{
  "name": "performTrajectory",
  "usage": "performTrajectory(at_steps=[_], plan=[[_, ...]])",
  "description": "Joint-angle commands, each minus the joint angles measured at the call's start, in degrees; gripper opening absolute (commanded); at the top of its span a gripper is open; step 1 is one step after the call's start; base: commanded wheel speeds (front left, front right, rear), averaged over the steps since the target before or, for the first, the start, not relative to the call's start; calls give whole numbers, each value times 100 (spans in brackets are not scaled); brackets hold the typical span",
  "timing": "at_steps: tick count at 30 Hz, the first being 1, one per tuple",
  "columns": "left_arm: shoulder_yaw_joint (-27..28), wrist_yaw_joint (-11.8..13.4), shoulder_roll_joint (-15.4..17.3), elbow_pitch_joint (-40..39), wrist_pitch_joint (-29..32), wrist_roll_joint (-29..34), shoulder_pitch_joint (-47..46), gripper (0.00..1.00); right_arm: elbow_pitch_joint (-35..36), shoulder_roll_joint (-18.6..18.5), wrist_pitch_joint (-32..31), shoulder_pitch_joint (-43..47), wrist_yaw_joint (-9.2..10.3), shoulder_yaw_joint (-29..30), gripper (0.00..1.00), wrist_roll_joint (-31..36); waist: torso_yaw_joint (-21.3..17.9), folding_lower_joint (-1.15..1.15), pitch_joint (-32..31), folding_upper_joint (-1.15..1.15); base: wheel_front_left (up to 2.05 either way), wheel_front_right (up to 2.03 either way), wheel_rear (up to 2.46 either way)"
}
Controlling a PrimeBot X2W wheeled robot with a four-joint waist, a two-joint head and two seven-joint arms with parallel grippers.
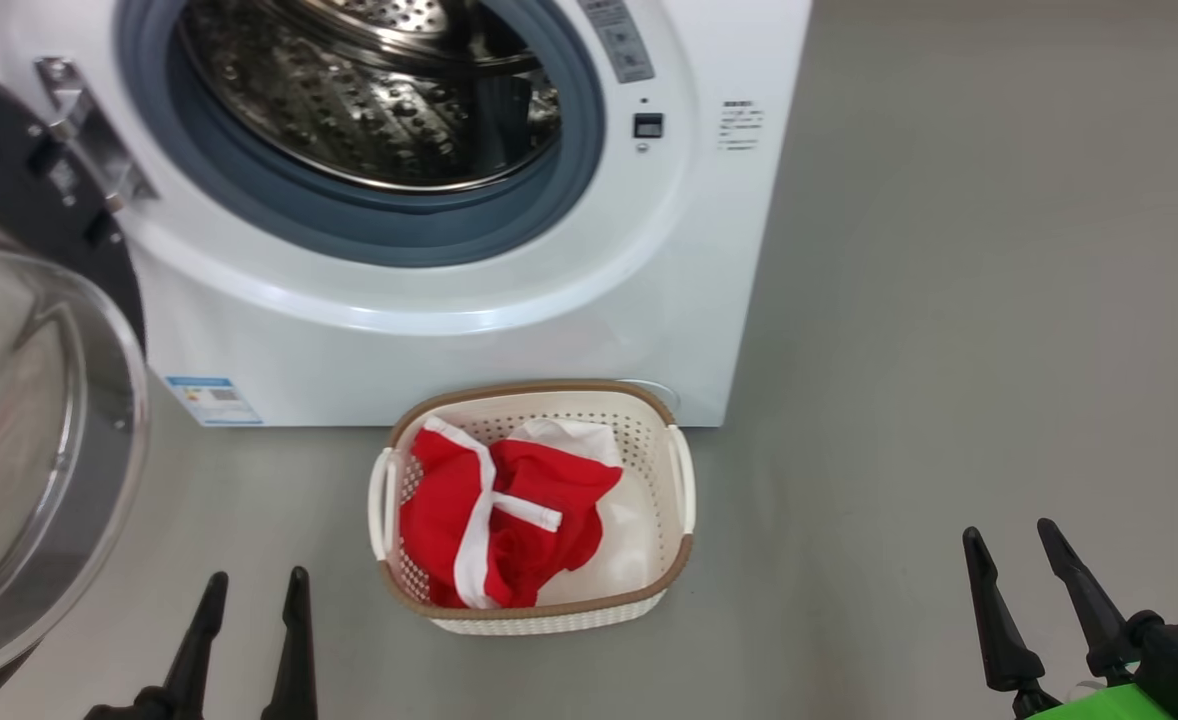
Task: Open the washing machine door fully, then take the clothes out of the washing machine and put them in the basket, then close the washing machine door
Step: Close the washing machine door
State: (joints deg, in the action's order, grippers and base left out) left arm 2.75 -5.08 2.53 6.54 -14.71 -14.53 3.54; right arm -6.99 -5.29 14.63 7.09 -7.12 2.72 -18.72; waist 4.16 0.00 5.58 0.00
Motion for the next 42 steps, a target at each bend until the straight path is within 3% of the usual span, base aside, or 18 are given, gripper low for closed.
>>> performTrajectory(at_steps=[1,27,42], plan=[[137,34,35,-91,-29,-59,-155,100,123,-136,37,-40,-36,-164,100,-103,171,0,-10,0,0,0,0],[-262,438,35,-16,-29,-510,172,100,-57,-420,37,-44,-36,-653,100,-172,2271,0,-265,0,0,0,0],[-224,679,35,-344,-29,-811,381,100,-255,-639,37,-482,-36,-1124,100,-249,2473,0,-111,0,0,0,0]])
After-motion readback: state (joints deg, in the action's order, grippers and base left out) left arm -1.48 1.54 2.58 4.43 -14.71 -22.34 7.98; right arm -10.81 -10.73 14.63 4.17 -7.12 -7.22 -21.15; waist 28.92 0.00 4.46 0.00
